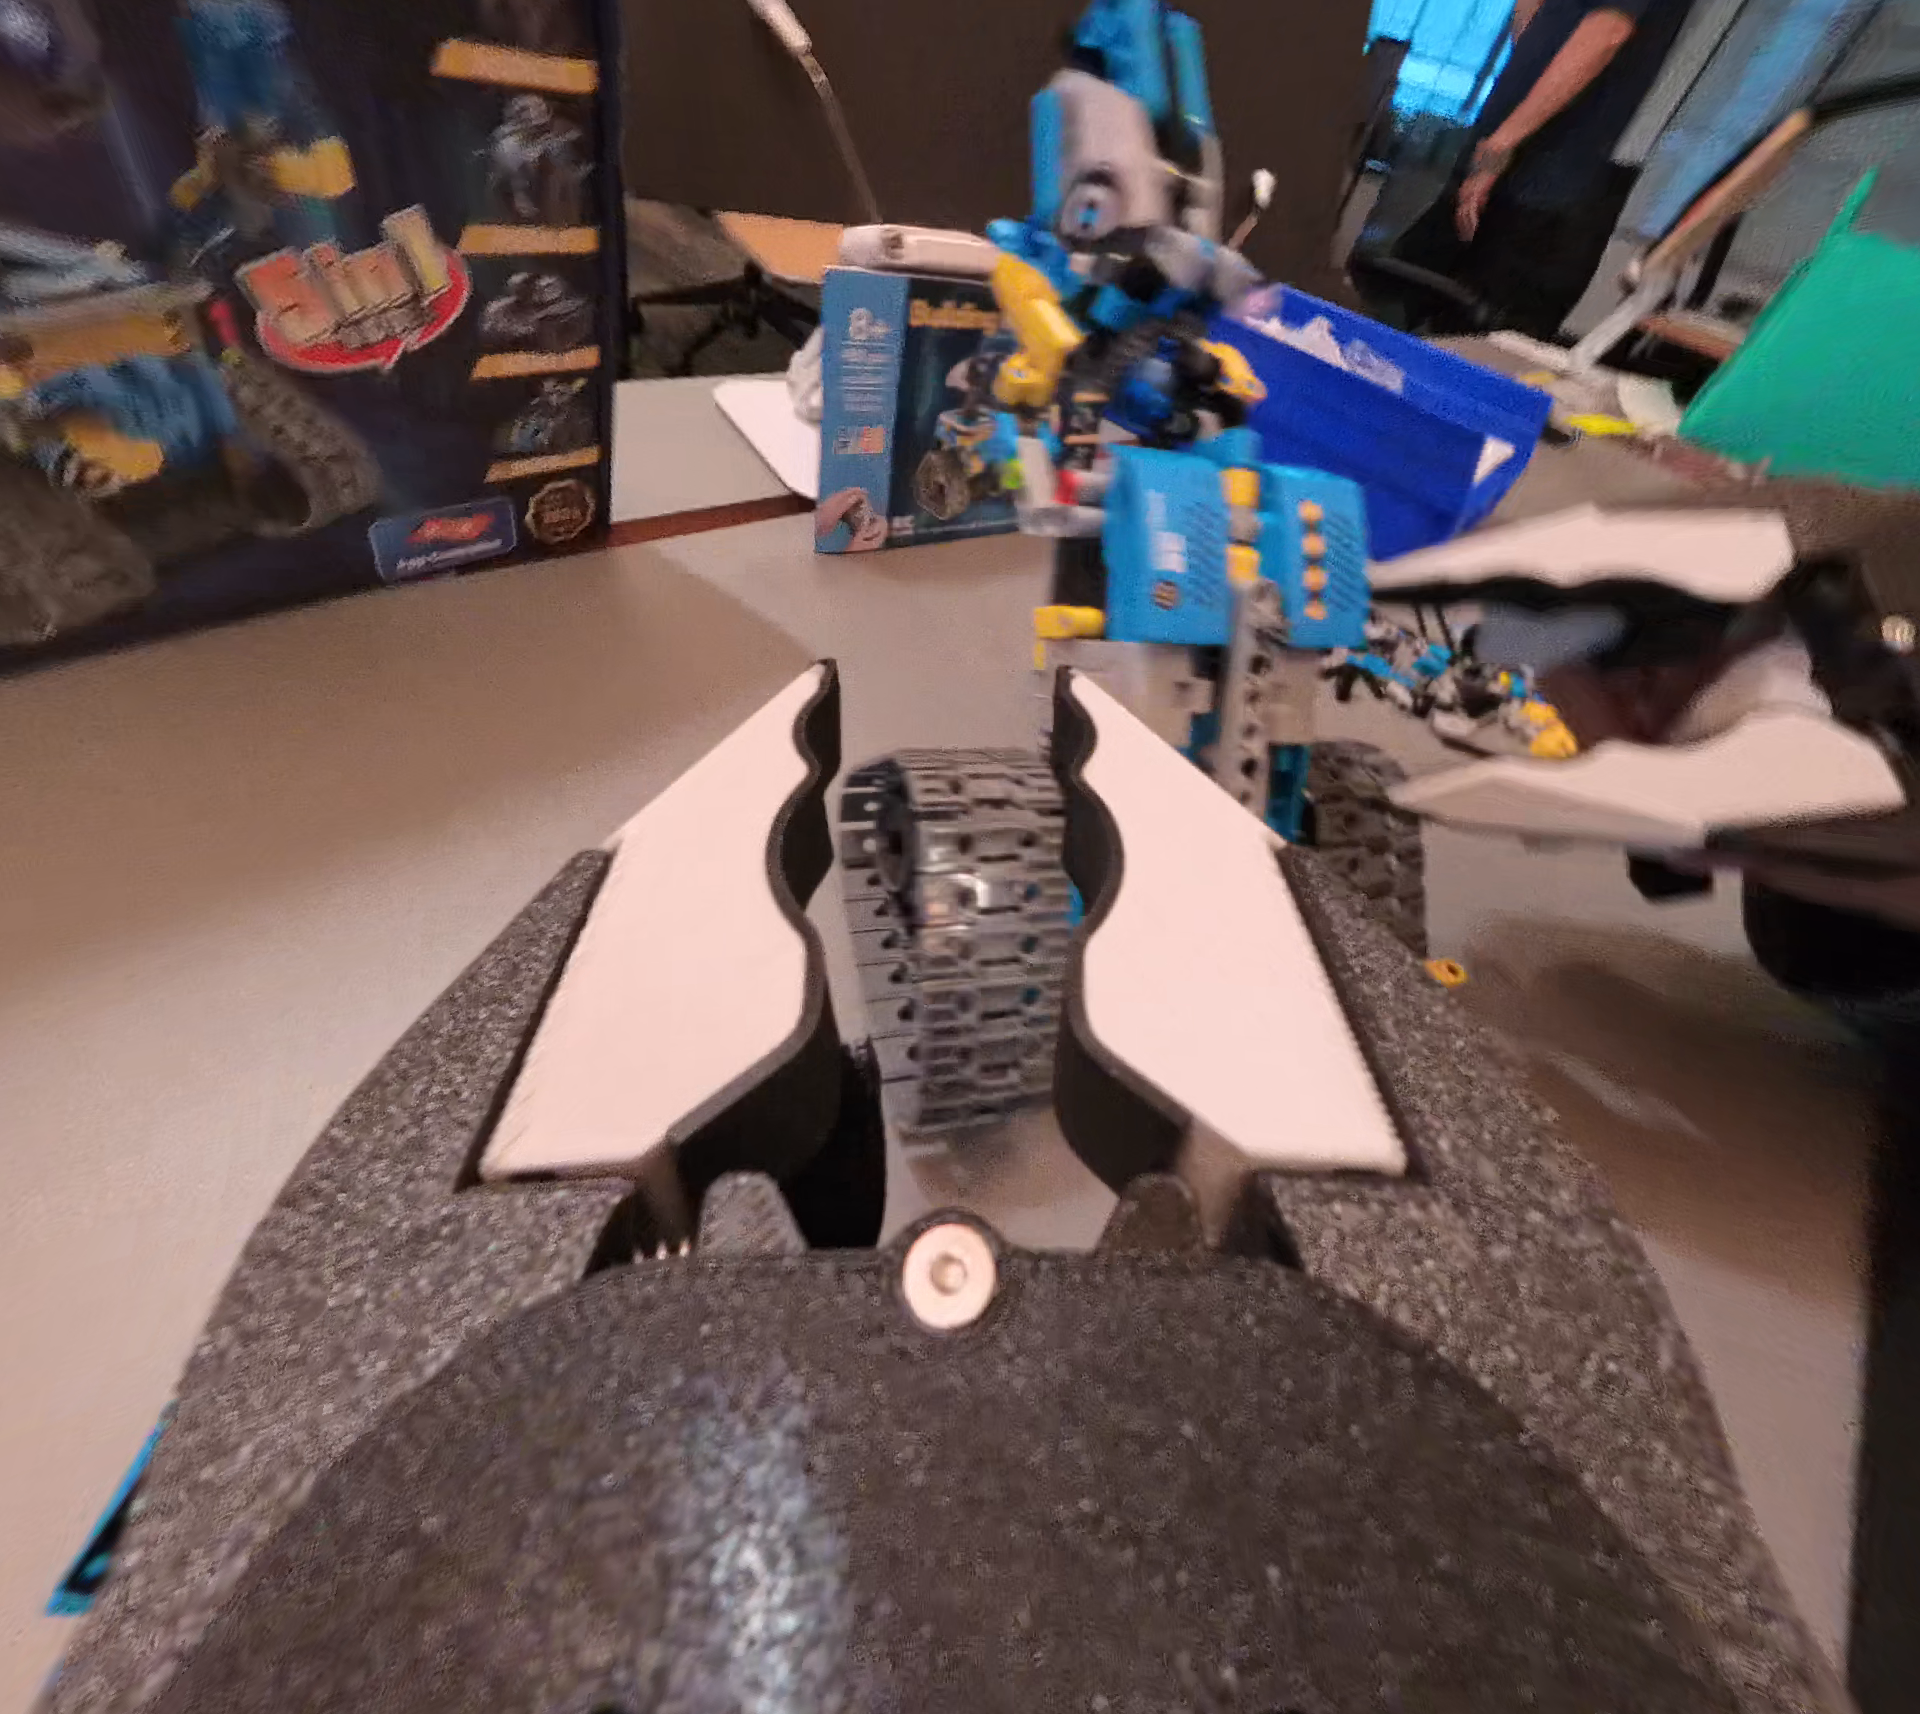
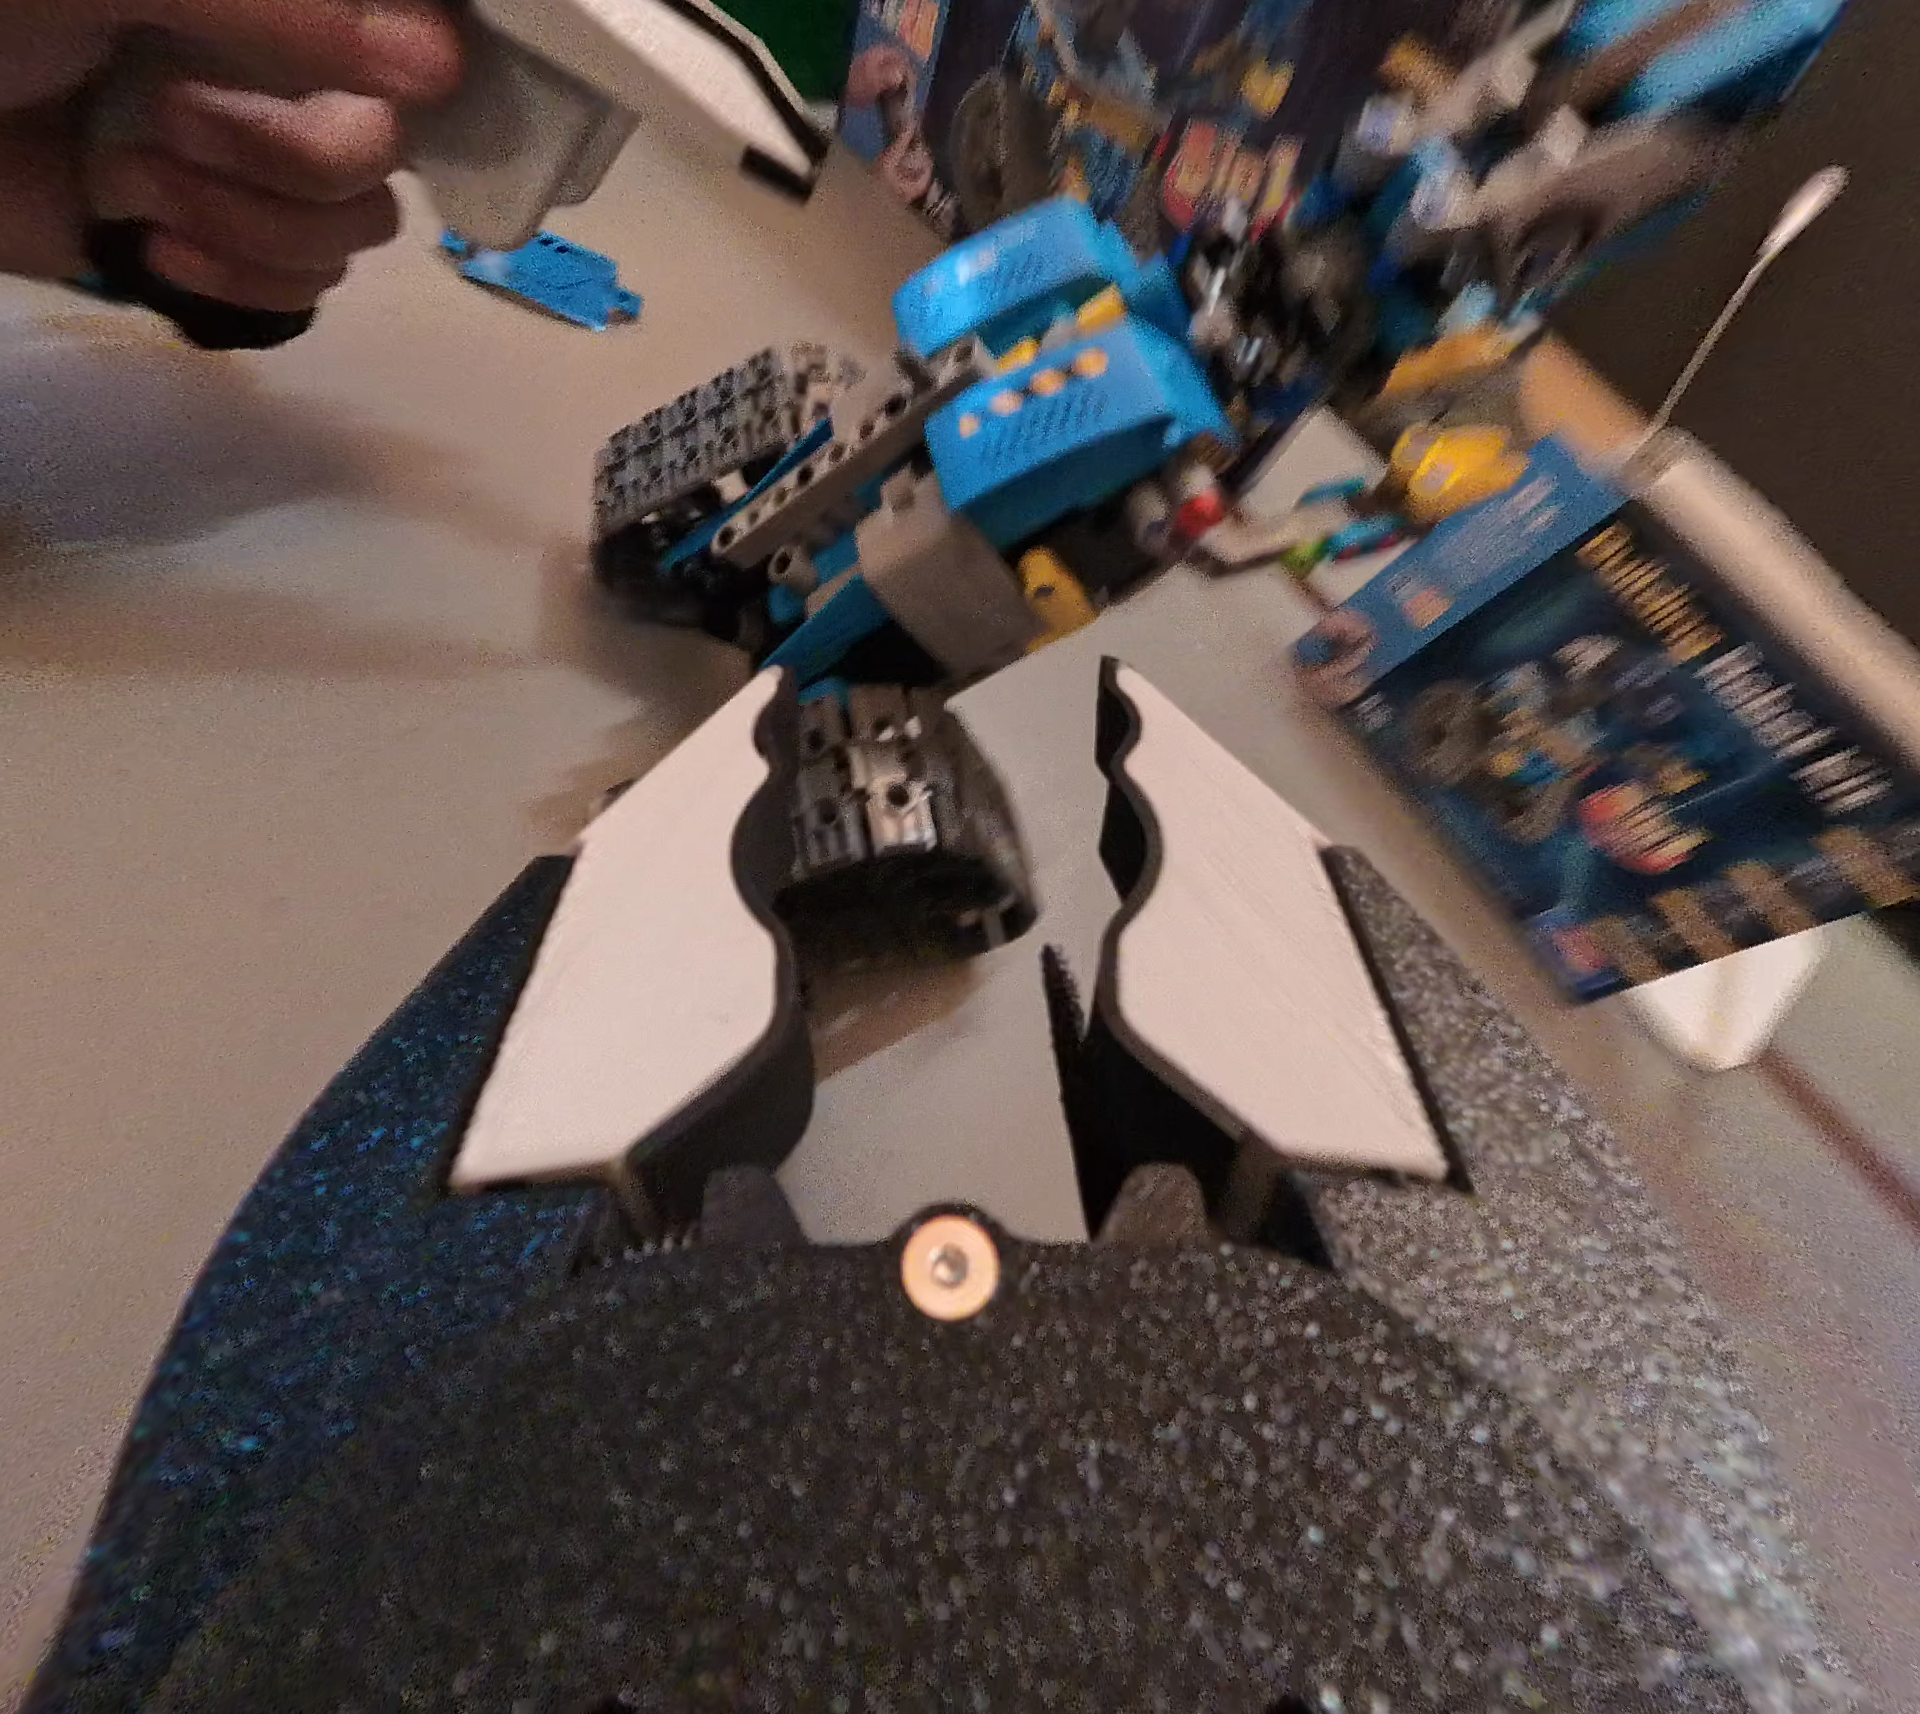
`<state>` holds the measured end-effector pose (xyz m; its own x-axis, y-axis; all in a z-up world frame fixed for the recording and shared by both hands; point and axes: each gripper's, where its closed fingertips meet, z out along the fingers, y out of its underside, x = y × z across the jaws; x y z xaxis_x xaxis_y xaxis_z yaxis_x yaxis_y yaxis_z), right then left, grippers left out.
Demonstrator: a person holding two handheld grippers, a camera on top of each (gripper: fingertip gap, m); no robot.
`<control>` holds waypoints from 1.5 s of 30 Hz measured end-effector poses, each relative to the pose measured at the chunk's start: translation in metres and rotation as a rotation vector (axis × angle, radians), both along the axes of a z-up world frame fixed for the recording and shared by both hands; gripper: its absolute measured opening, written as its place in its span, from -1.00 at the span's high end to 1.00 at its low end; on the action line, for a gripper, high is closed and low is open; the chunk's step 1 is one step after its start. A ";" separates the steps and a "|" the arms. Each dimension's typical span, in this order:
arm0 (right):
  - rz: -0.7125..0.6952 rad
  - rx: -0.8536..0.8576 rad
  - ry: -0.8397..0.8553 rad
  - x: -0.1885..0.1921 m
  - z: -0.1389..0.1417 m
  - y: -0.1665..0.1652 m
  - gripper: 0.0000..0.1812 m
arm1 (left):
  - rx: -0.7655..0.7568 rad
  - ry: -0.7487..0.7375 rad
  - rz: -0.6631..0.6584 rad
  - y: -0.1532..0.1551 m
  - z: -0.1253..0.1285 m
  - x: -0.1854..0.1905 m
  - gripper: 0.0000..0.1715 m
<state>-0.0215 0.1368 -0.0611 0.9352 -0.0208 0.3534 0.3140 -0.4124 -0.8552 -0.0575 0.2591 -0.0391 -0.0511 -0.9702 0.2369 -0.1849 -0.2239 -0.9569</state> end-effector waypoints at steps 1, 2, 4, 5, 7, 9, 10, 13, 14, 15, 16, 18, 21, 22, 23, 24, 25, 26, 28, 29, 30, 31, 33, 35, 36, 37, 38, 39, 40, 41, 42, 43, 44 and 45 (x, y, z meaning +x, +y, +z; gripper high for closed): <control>-0.004 -0.017 0.095 -0.002 -0.008 -0.001 0.36 | 0.000 0.033 0.027 0.012 -0.007 0.003 0.58; -0.002 -0.013 0.177 -0.003 -0.011 0.000 0.39 | 0.017 0.081 0.029 0.019 -0.017 0.008 0.61; 0.000 -0.013 0.272 -0.004 -0.012 0.002 0.45 | -0.030 0.173 -0.067 0.011 -0.039 0.015 0.78; -0.008 -0.013 0.289 -0.001 -0.013 0.005 0.48 | -0.085 0.201 -0.107 0.004 -0.048 0.016 0.80; -0.012 -0.030 0.311 0.004 -0.020 0.012 0.58 | -0.157 0.220 -0.146 -0.004 -0.055 0.014 1.00; 0.043 -0.060 0.357 0.000 -0.022 0.019 0.74 | -0.132 0.233 -0.114 -0.004 -0.060 0.012 1.00; 0.037 -0.076 0.338 0.006 -0.022 0.023 0.76 | -0.110 0.239 -0.103 -0.004 -0.062 0.009 1.00; -0.048 -0.066 0.227 0.038 -0.014 0.042 1.00 | -0.124 0.233 -0.199 -0.028 -0.060 0.000 1.00; -0.064 -0.068 0.187 0.048 -0.012 0.051 1.00 | -0.101 0.230 -0.214 -0.036 -0.059 -0.001 1.00; -0.049 -0.088 0.160 0.054 -0.013 0.058 1.00 | -0.054 0.237 -0.209 -0.043 -0.059 -0.001 1.00; -0.040 -0.116 0.153 0.060 -0.016 0.064 1.00 | 0.007 0.246 -0.206 -0.049 -0.059 0.001 1.00; -0.025 -0.143 0.185 0.068 -0.021 0.073 1.00 | 0.074 0.260 -0.221 -0.063 -0.062 0.004 1.00; -0.014 -0.139 0.254 0.071 -0.025 0.073 0.97 | 0.097 0.274 -0.231 -0.071 -0.064 0.004 1.00; -0.020 -0.135 0.252 0.074 -0.025 0.069 0.90 | 0.110 0.270 -0.209 -0.067 -0.062 0.003 1.00; -0.025 -0.127 0.231 0.077 -0.023 0.064 0.84 | 0.103 0.257 -0.180 -0.061 -0.057 0.001 1.00; -0.010 -0.099 0.216 0.076 -0.016 0.059 0.81 | 0.073 0.237 -0.146 -0.054 -0.051 0.000 1.00; 0.045 -0.055 0.233 0.068 -0.006 0.056 0.77 | 0.026 0.209 -0.119 -0.049 -0.044 0.000 1.00; 0.111 -0.007 0.275 0.055 0.006 0.054 0.74 | -0.027 0.185 -0.107 -0.046 -0.038 0.001 0.94; 0.180 0.033 0.355 0.041 0.017 0.056 0.72 | -0.117 0.171 -0.068 -0.040 -0.031 0.006 0.51; 0.197 0.031 0.391 0.037 0.017 0.060 0.69 | -0.141 0.151 -0.080 -0.041 -0.026 0.007 0.35; 0.194 0.034 0.417 0.037 0.017 0.066 0.69 | -0.153 0.125 -0.128 -0.048 -0.019 0.004 0.37; 0.179 0.038 0.434 0.039 0.016 0.073 0.70 | -0.154 0.112 -0.172 -0.054 -0.015 0.001 0.49; 0.160 0.027 0.462 0.039 0.014 0.086 0.69 | -0.124 0.119 -0.161 -0.053 -0.017 0.000 0.50; 0.093 0.038 0.415 0.045 0.014 0.096 0.68 | -0.103 0.077 -0.102 -0.037 -0.007 0.001 0.52; 0.073 0.042 0.395 0.046 0.014 0.100 0.70 | -0.112 0.049 -0.051 -0.022 0.001 0.004 0.49; 0.050 0.045 0.387 0.046 0.015 0.103 0.70 | -0.132 0.021 -0.006 -0.007 0.010 0.008 0.36; 0.018 0.050 0.372 0.049 0.015 0.105 0.71 | -0.153 0.006 0.013 0.004 0.018 0.014 0.24; 0.003 0.048 0.357 0.049 0.014 0.106 0.72 | -0.167 0.006 0.020 0.013 0.023 0.021 0.13; -0.006 0.041 0.350 0.048 0.013 0.107 0.73 | -0.177 0.021 0.016 0.019 0.024 0.031 0.00; -0.014 0.035 0.351 0.046 0.012 0.107 0.73 | -0.194 0.049 -0.004 0.020 0.022 0.040 -0.11; -0.030 0.036 0.357 0.045 0.012 0.108 0.73 | -0.214 0.075 -0.032 0.019 0.019 0.049 -0.14; -0.068 0.045 0.359 0.048 0.012 0.108 0.75 | -0.230 0.092 -0.048 0.019 0.016 0.058 -0.14; -0.079 0.057 0.367 0.047 0.012 0.108 0.78 | -0.238 0.106 -0.047 0.021 0.012 0.066 -0.13; -0.085 0.057 0.381 0.045 0.011 0.109 0.81 | -0.250 0.113 -0.049 0.023 0.008 0.073 -0.11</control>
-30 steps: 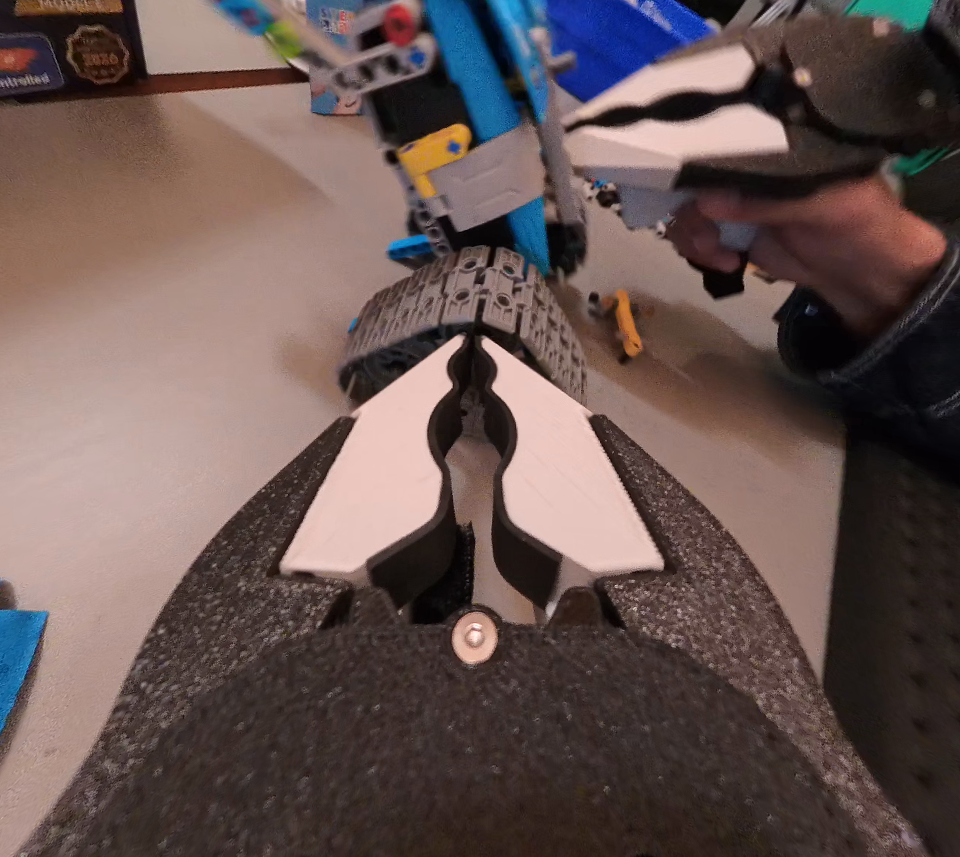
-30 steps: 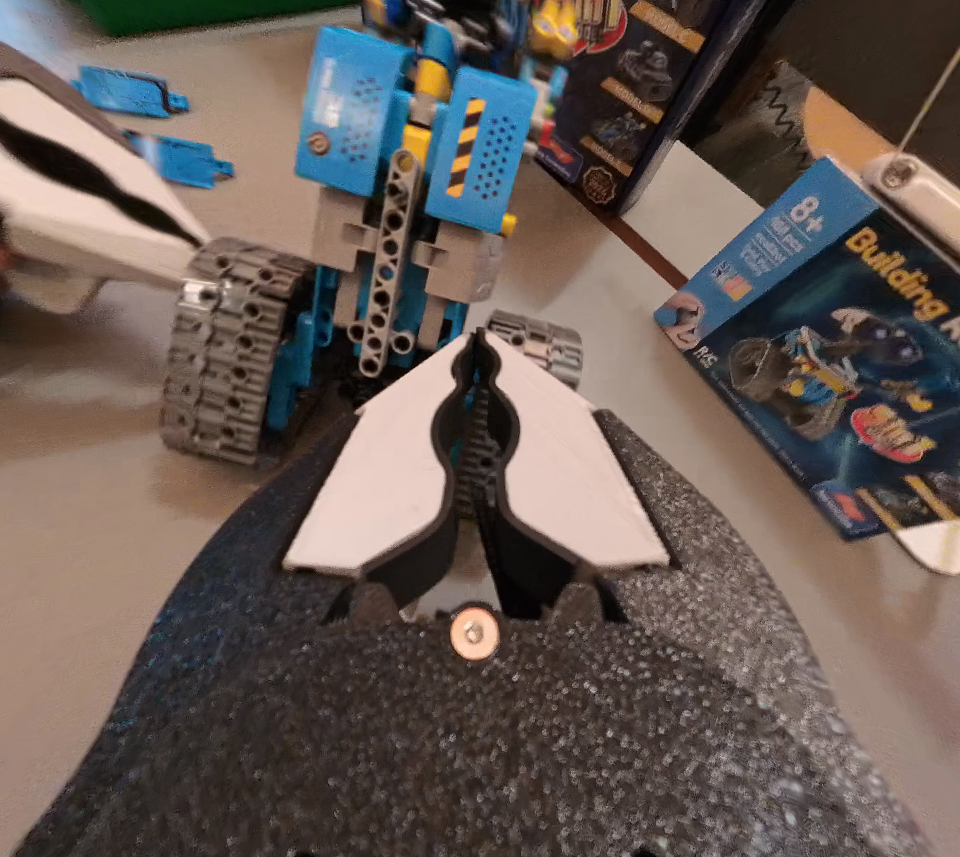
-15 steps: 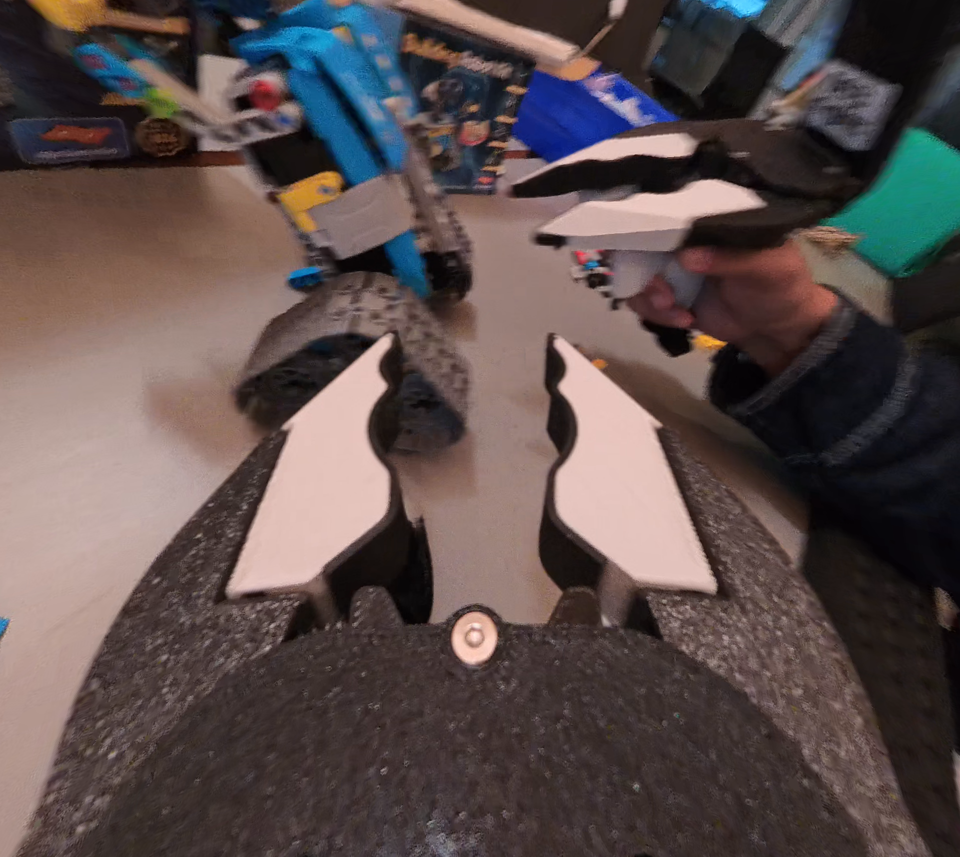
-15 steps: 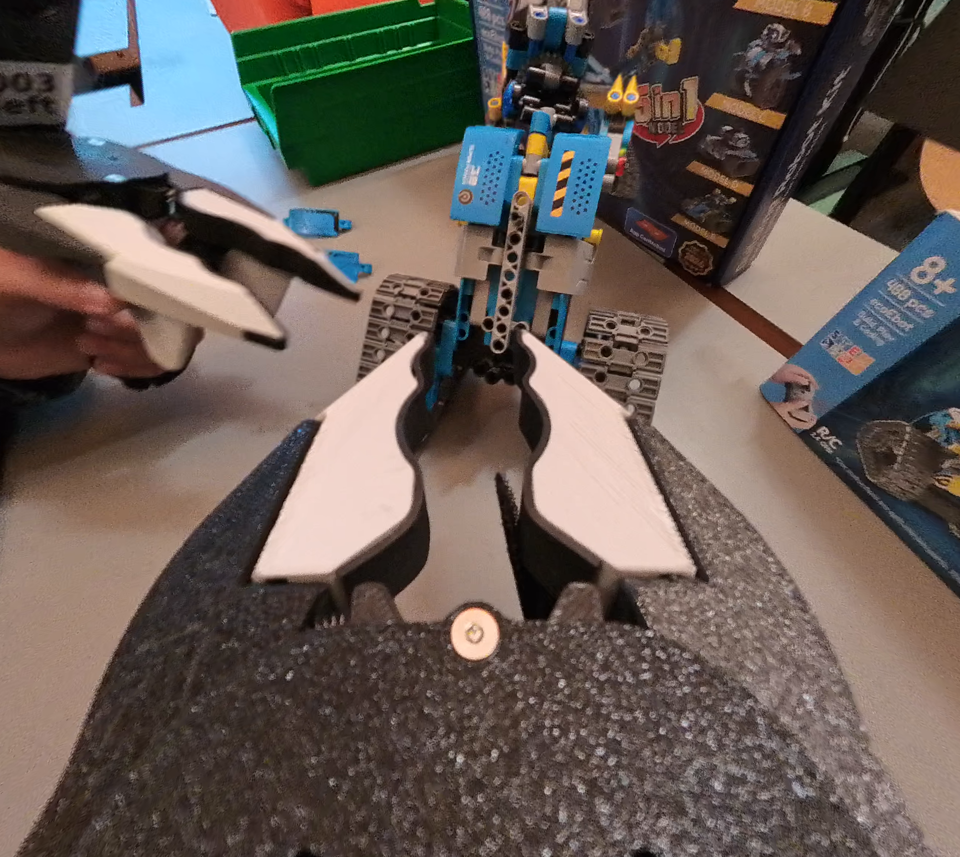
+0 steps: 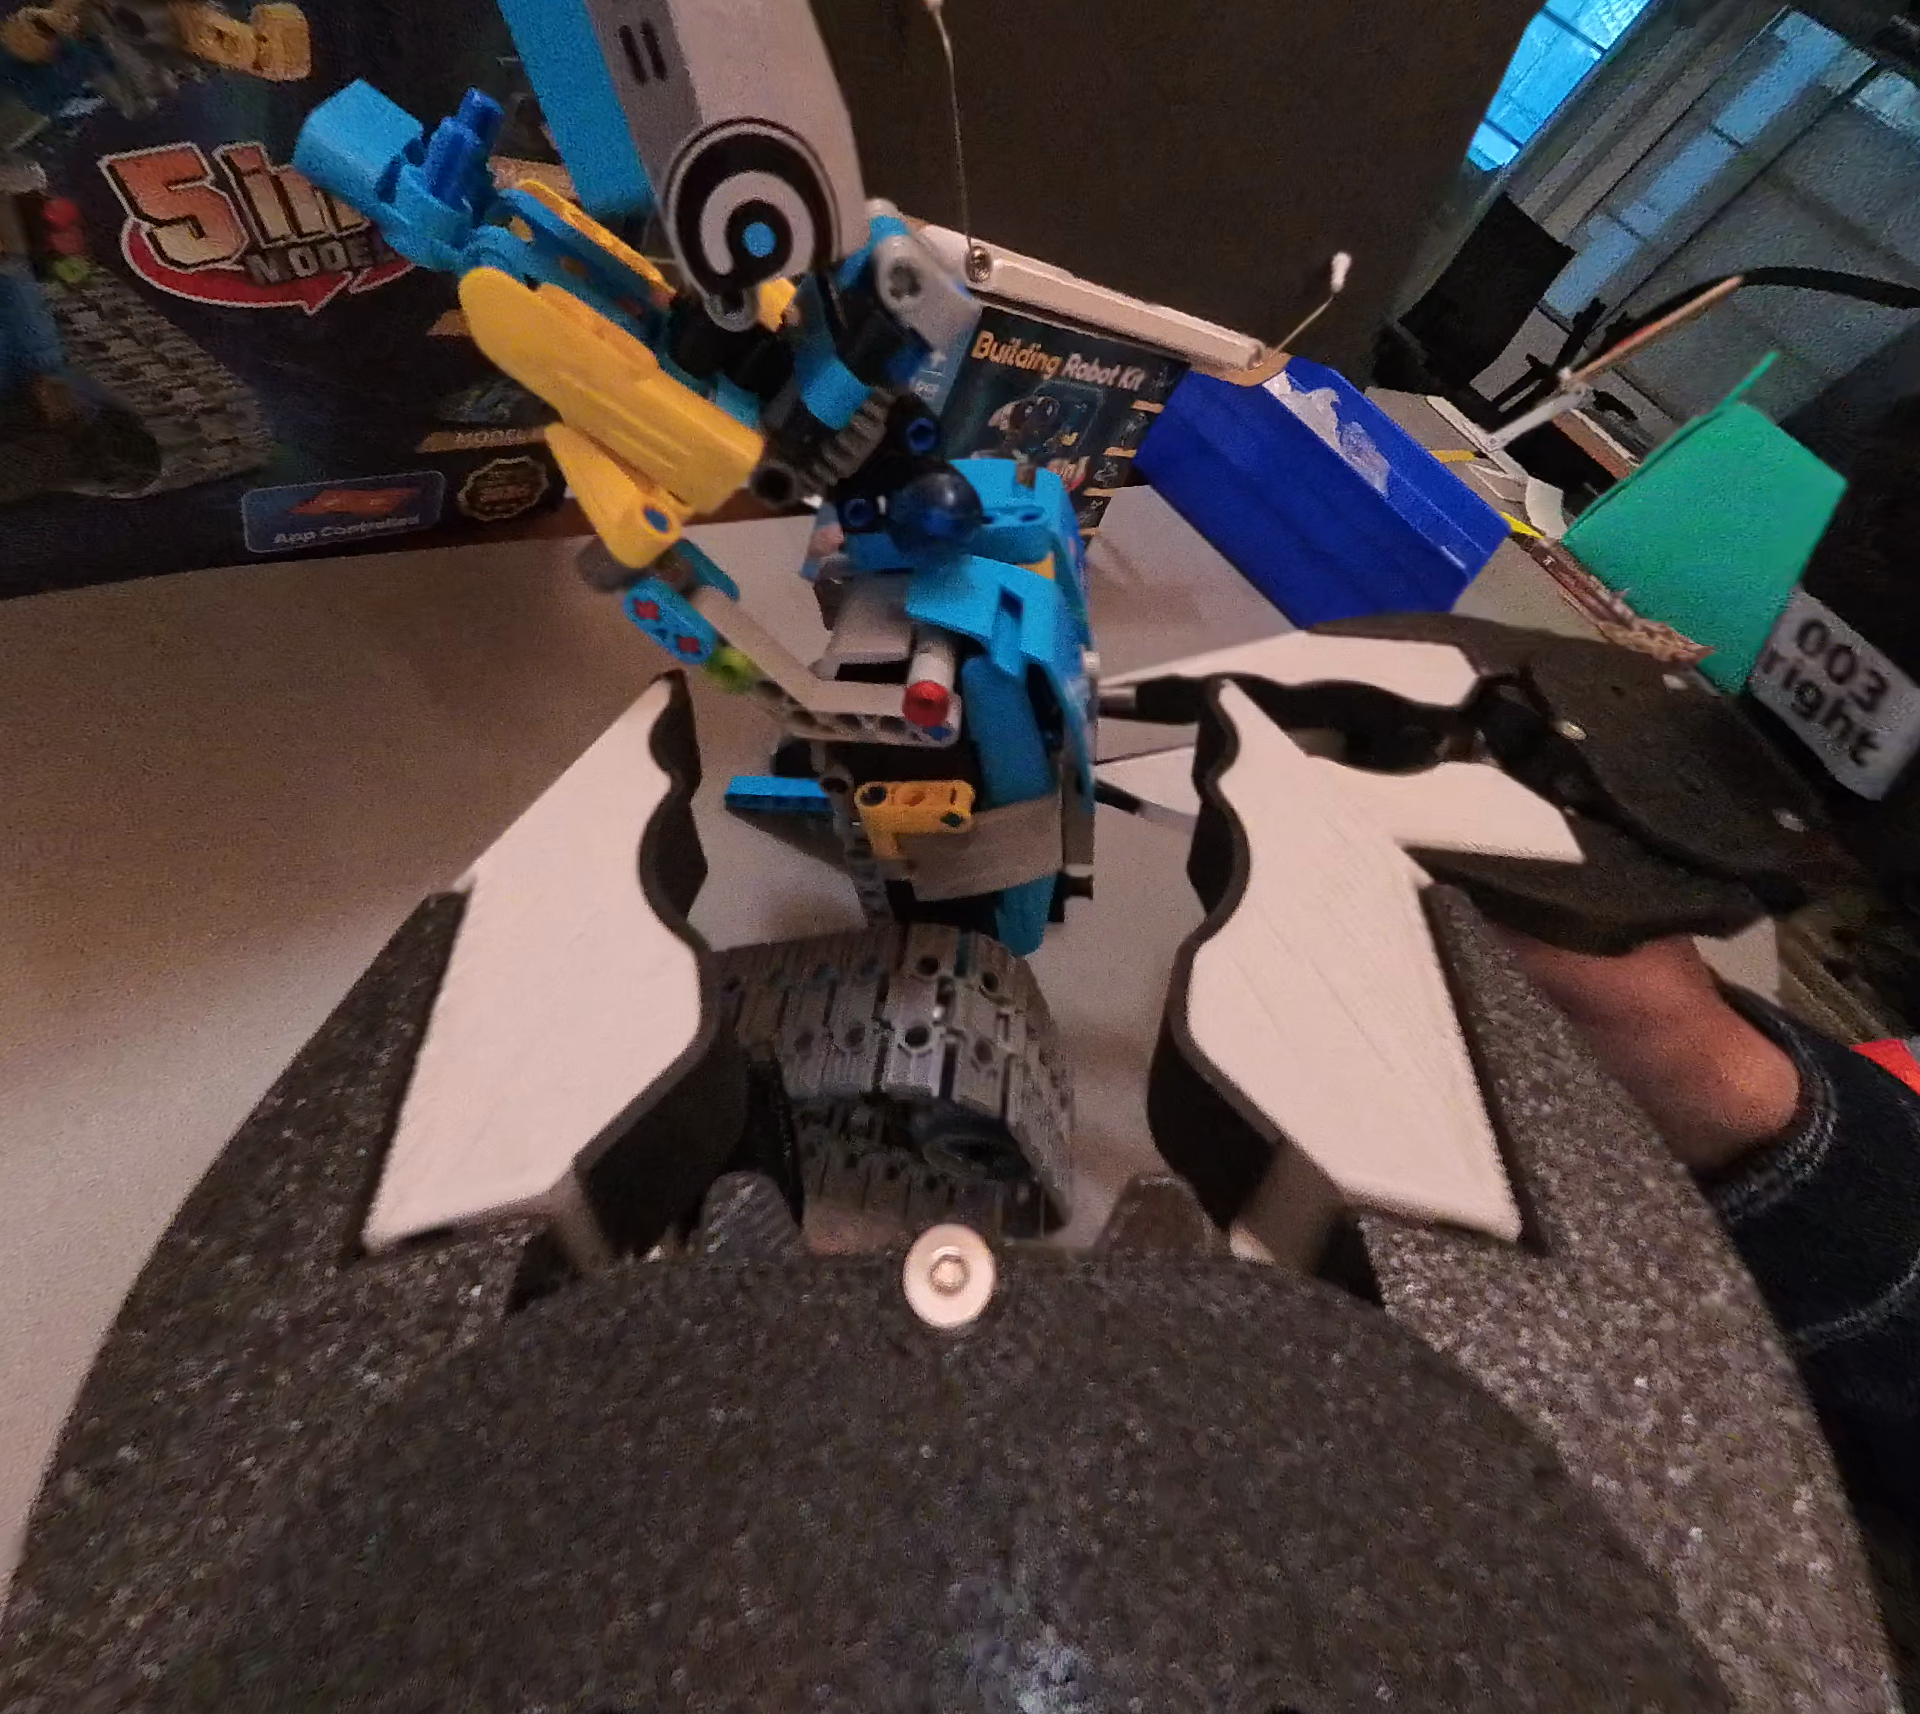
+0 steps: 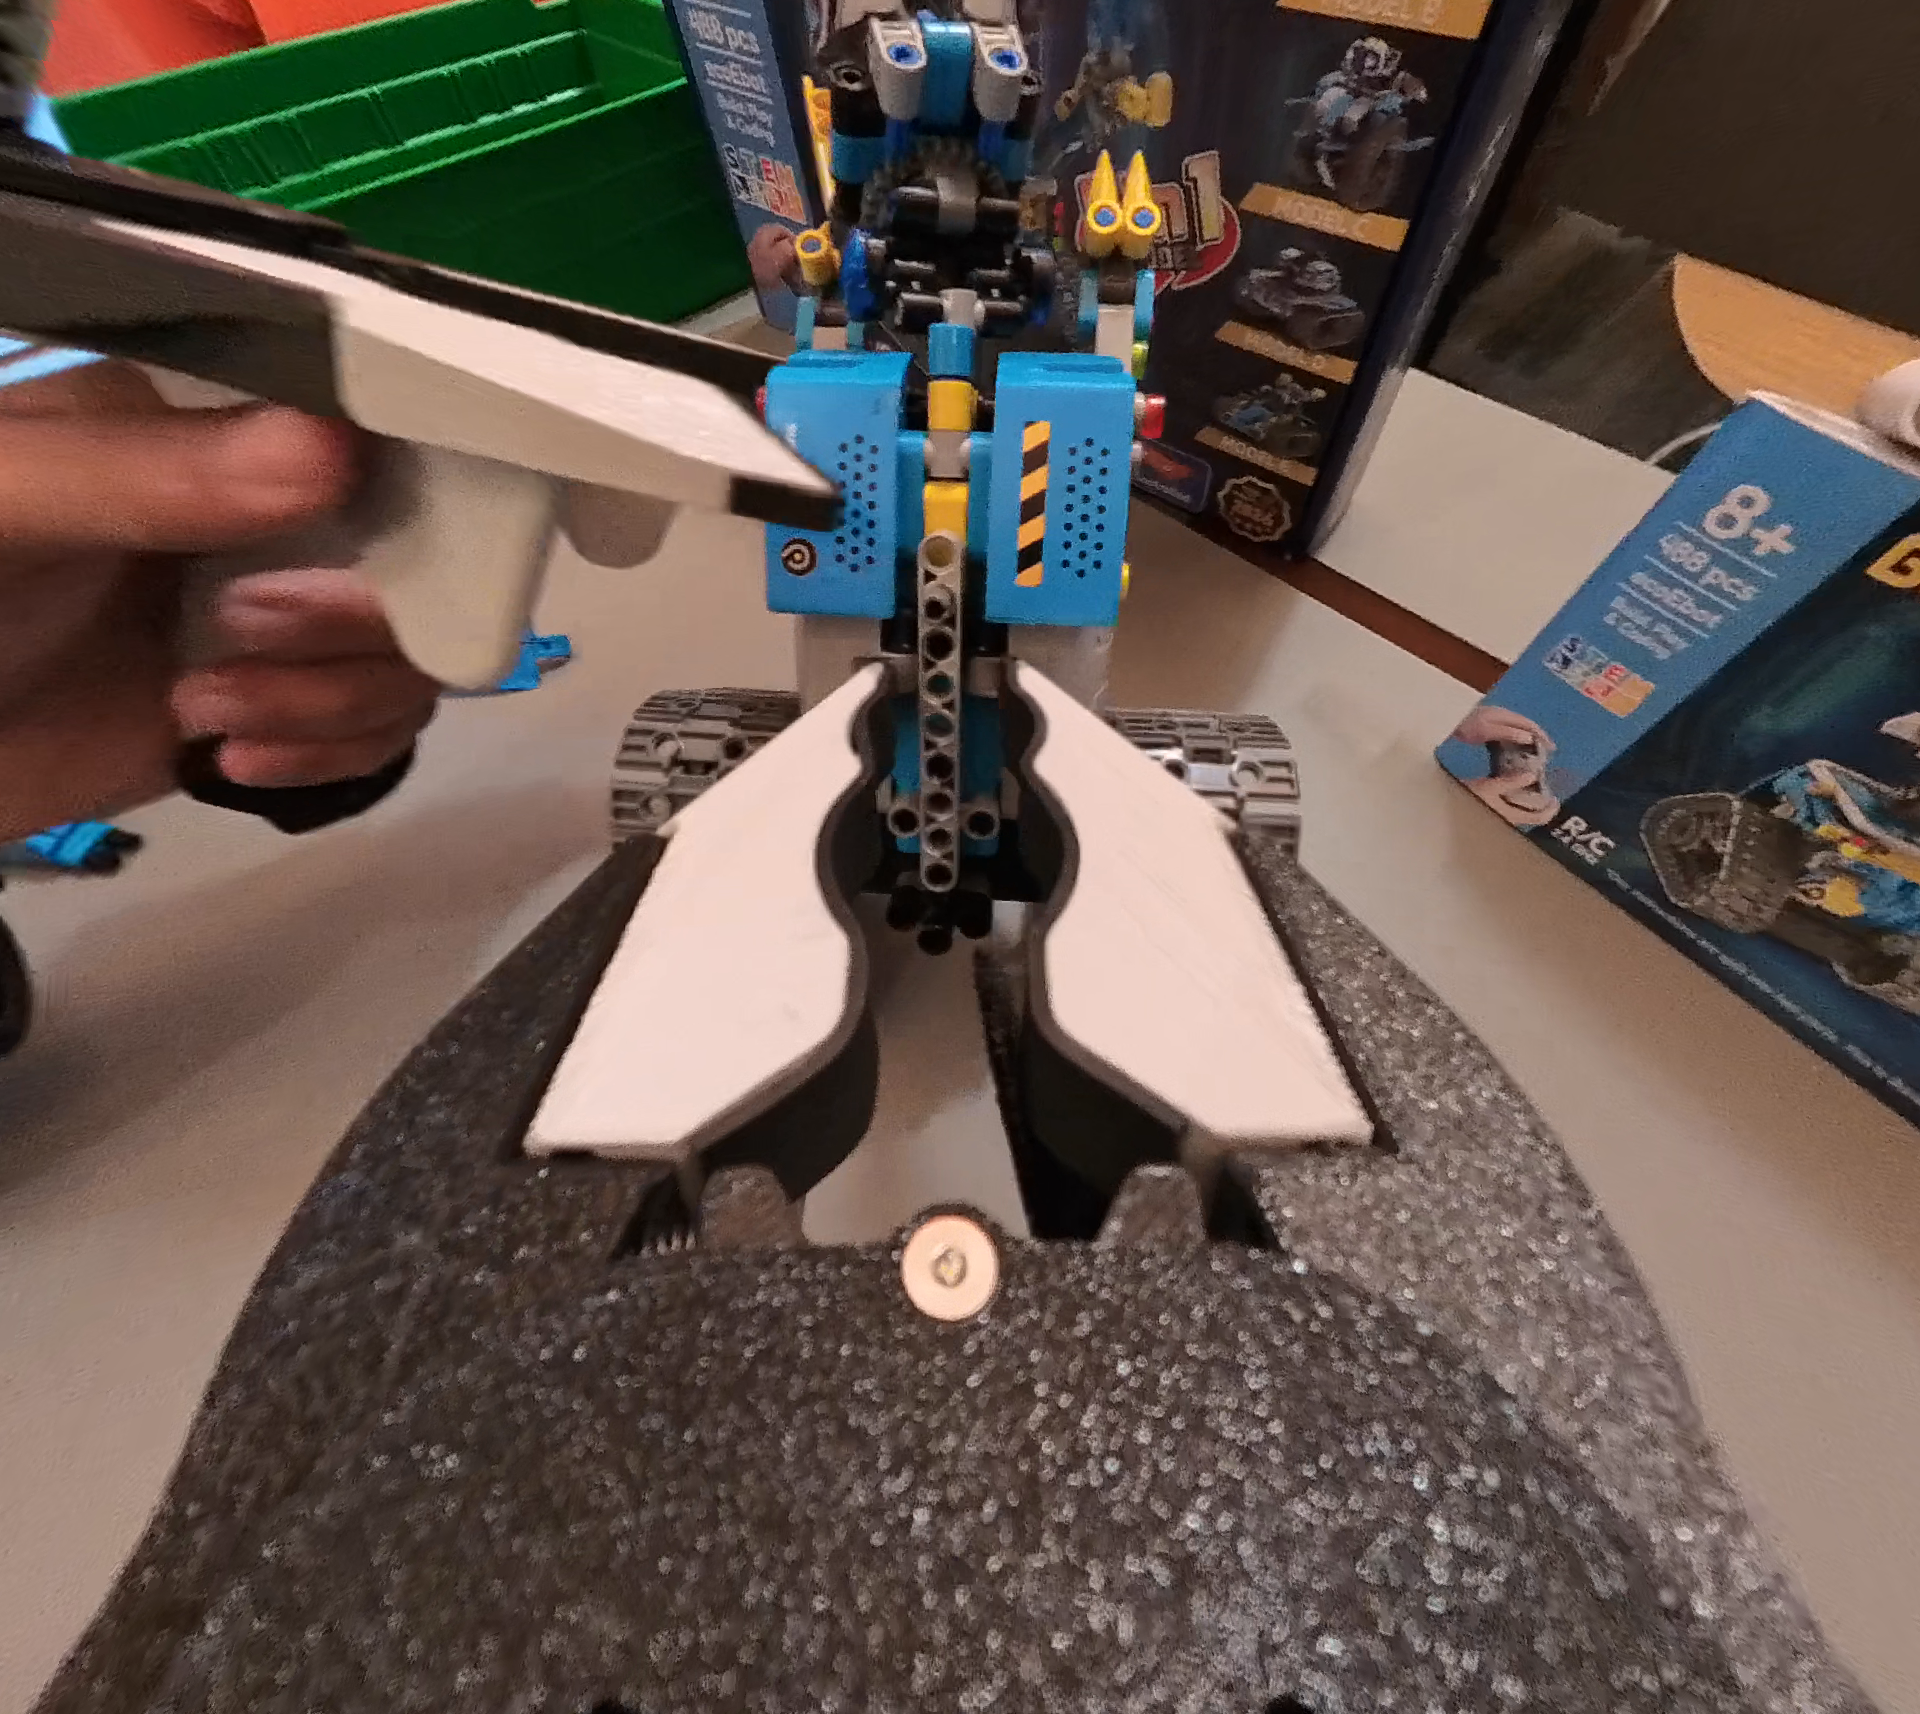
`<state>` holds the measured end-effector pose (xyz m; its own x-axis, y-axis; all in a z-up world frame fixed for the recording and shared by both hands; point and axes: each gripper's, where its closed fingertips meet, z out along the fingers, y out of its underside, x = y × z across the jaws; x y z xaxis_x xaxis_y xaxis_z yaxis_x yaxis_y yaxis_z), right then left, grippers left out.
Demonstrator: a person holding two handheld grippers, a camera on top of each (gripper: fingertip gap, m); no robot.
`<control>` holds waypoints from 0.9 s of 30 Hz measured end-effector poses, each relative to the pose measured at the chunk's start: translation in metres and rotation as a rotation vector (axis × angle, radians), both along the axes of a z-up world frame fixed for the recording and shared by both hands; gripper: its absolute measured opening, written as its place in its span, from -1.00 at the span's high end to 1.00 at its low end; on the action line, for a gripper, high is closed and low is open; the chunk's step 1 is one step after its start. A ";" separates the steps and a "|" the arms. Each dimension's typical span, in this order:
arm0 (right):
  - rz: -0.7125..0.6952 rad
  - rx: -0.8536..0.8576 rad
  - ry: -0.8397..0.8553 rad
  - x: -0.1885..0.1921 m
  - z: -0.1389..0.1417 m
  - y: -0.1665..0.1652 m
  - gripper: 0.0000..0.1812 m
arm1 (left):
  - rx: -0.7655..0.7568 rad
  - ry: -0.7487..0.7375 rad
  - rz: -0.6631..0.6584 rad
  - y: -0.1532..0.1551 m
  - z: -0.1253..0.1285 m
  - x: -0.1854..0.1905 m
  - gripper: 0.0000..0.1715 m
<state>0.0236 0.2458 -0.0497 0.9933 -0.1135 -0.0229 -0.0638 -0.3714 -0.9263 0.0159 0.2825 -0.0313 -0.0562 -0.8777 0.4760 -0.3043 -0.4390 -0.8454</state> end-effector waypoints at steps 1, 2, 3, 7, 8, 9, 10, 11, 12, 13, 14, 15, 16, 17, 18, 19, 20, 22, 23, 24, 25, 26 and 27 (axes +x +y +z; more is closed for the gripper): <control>-0.025 -0.010 0.006 0.002 -0.002 0.001 0.81 | -0.035 -0.004 -0.013 0.000 -0.003 0.006 -0.05; -0.039 -0.004 0.012 0.002 -0.002 0.002 0.81 | -0.087 -0.014 -0.031 -0.001 -0.004 0.011 0.08; -0.050 0.001 0.019 0.003 -0.001 0.003 0.80 | -0.140 -0.027 -0.044 -0.001 -0.005 0.013 0.24; -0.071 0.016 0.050 0.003 -0.002 0.006 0.83 | -0.127 -0.039 -0.036 -0.001 -0.006 0.011 0.31; -0.064 0.016 0.047 0.002 -0.002 0.007 0.86 | -0.103 -0.035 -0.029 0.000 -0.006 0.011 0.31; -0.059 0.013 0.034 0.001 -0.001 0.007 0.90 | -0.083 -0.035 -0.022 0.000 -0.005 0.011 0.31; -0.052 0.008 0.002 0.002 -0.001 0.007 0.94 | -0.062 -0.037 -0.016 0.001 -0.005 0.011 0.32; -0.040 0.006 -0.035 0.002 -0.001 0.007 0.95 | -0.040 -0.032 -0.009 0.001 -0.006 0.011 0.31; -0.040 0.012 -0.045 0.002 -0.001 0.007 0.95 | -0.016 -0.024 0.001 0.002 -0.006 0.011 0.32; -0.042 0.025 -0.028 0.002 -0.001 0.006 0.96 | 0.010 -0.020 0.006 0.002 -0.005 0.011 0.31; -0.035 0.040 -0.003 0.002 -0.001 0.006 0.95 | 0.033 -0.022 0.006 0.002 -0.005 0.010 0.31; -0.027 0.055 0.024 0.001 -0.002 0.004 0.95 | 0.048 -0.022 0.004 0.002 -0.005 0.010 0.32; -0.026 0.065 0.046 0.001 -0.002 0.002 0.95 | 0.059 -0.019 0.000 0.000 -0.005 0.010 0.32; -0.027 0.068 0.047 0.001 -0.001 0.000 0.95 | 0.069 -0.015 -0.007 -0.002 -0.005 0.010 0.32; -0.032 0.071 0.044 0.001 -0.001 -0.002 0.96 | 0.074 -0.015 -0.015 -0.005 -0.005 0.010 0.32; -0.034 0.078 0.051 0.001 -0.001 -0.005 0.95 | 0.075 -0.016 -0.024 -0.007 -0.005 0.010 0.32; -0.034 0.087 0.061 0.001 -0.001 -0.008 0.95 | 0.071 -0.014 -0.033 -0.009 -0.006 0.010 0.32; -0.037 0.087 0.071 0.000 -0.001 -0.012 0.95 | 0.074 -0.011 -0.044 -0.014 -0.005 0.010 0.32; -0.028 0.072 0.075 0.000 -0.002 -0.013 0.94 | 0.084 -0.013 -0.047 -0.015 -0.005 0.010 0.32; -0.023 0.057 0.076 0.000 -0.002 -0.013 0.94 | 0.078 -0.012 -0.044 -0.016 -0.004 0.010 0.33; -0.024 0.049 0.058 0.000 -0.001 -0.013 0.94 | 0.080 -0.013 -0.040 -0.017 -0.004 0.010 0.32; -0.026 0.042 0.028 0.000 -0.001 -0.014 0.94 | 0.085 -0.012 -0.037 -0.017 -0.003 0.010 0.32; -0.030 0.034 -0.006 0.000 -0.001 -0.015 0.94 | 0.085 -0.012 -0.032 -0.018 -0.003 0.010 0.32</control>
